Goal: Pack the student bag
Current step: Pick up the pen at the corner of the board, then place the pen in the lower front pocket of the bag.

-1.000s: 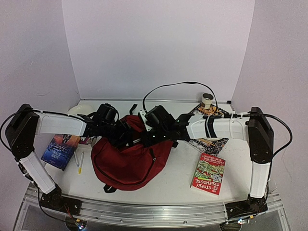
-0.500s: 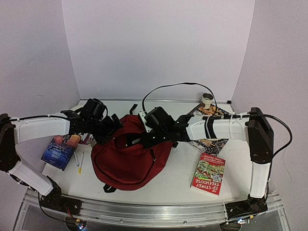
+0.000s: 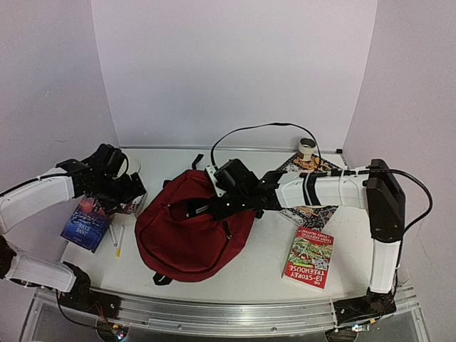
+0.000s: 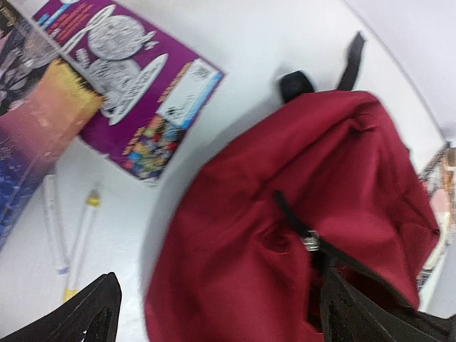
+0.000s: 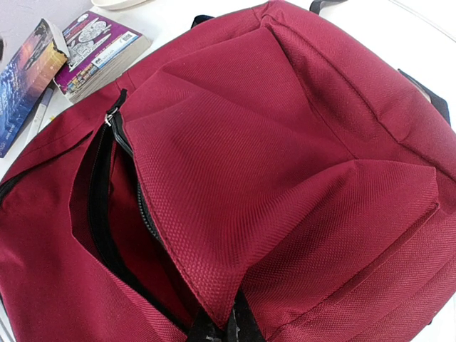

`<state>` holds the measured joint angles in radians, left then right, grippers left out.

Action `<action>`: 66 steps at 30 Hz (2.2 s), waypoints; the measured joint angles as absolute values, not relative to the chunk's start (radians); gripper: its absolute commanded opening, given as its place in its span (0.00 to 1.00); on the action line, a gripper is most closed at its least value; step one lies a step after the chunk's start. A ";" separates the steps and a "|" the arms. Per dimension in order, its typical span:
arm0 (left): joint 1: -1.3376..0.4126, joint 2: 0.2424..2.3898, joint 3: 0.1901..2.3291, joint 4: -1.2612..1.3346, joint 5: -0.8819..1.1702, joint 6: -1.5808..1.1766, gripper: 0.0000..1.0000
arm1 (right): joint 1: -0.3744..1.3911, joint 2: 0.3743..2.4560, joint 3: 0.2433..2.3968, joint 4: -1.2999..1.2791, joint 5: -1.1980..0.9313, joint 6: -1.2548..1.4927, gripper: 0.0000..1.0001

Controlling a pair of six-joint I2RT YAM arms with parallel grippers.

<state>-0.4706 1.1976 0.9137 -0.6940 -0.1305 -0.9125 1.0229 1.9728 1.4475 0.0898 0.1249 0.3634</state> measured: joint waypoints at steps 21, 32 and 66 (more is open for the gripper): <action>-0.300 1.333 0.814 -0.802 -0.096 -0.711 0.66 | 1.023 1.973 1.448 0.083 0.124 0.360 0.00; -0.276 1.455 0.785 -0.732 -0.070 -0.656 0.44 | 1.023 1.973 1.448 0.082 0.123 0.361 0.00; -0.262 1.428 0.702 -0.574 0.235 -0.711 0.00 | 1.023 1.973 1.448 0.082 0.122 0.361 0.00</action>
